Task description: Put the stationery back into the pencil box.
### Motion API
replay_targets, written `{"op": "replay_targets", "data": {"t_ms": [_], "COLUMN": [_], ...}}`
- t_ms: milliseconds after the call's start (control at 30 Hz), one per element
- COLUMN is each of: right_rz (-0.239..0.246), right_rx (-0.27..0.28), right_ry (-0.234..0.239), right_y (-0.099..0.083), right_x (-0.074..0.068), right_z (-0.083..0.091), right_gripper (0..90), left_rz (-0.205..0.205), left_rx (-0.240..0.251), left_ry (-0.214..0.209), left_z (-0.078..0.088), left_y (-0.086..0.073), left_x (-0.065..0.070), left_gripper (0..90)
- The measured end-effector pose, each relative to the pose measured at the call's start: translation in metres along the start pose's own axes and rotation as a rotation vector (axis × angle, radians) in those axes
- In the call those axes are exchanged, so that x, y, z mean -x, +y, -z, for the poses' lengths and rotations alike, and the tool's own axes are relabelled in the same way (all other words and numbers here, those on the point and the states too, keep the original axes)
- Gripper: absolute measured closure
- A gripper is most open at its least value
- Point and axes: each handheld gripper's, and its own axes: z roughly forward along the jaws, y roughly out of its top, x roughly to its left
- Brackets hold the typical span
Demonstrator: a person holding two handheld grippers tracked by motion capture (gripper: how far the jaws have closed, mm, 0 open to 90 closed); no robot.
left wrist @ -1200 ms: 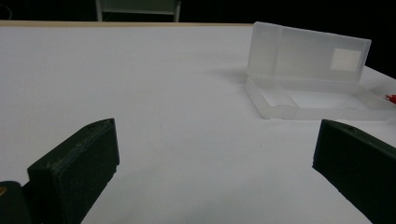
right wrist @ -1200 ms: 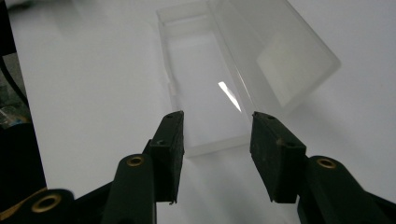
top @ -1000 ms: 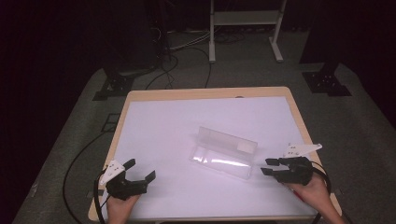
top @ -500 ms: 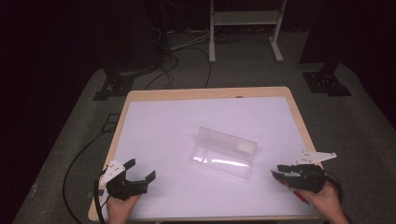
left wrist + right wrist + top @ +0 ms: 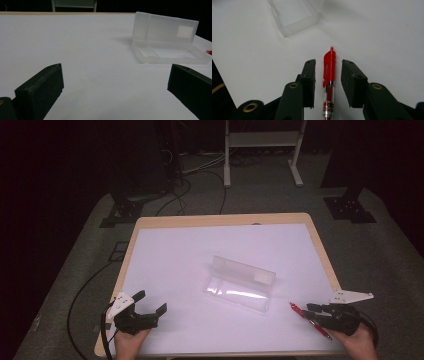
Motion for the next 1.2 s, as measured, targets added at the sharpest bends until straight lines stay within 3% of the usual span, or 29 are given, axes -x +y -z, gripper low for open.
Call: {"op": "replay_targets", "data": {"t_ms": [533,900,1200], "right_rz": [-0.013,0.019,0.010], "right_rx": [-0.035,-0.031,-0.024], "right_ry": [-0.016,-0.031,-0.021], "right_y": [-0.018,-0.025,-0.026], "right_x": [0.002,-0.002,-0.001], "right_z": [0.000,-0.003,-0.003], "right_gripper": [67.9,76.1,78.6], "left_rz": [0.004,0.007,0.005], "left_rx": [0.002,0.000,-0.002], "left_ry": [-0.002,-0.004,-0.007], "left_z": [0.000,0.000,0.000], "left_y": [0.000,0.000,0.000], "left_x": [-0.001,-0.001,0.000], "left_gripper": [0.0,0.0,0.0]}}
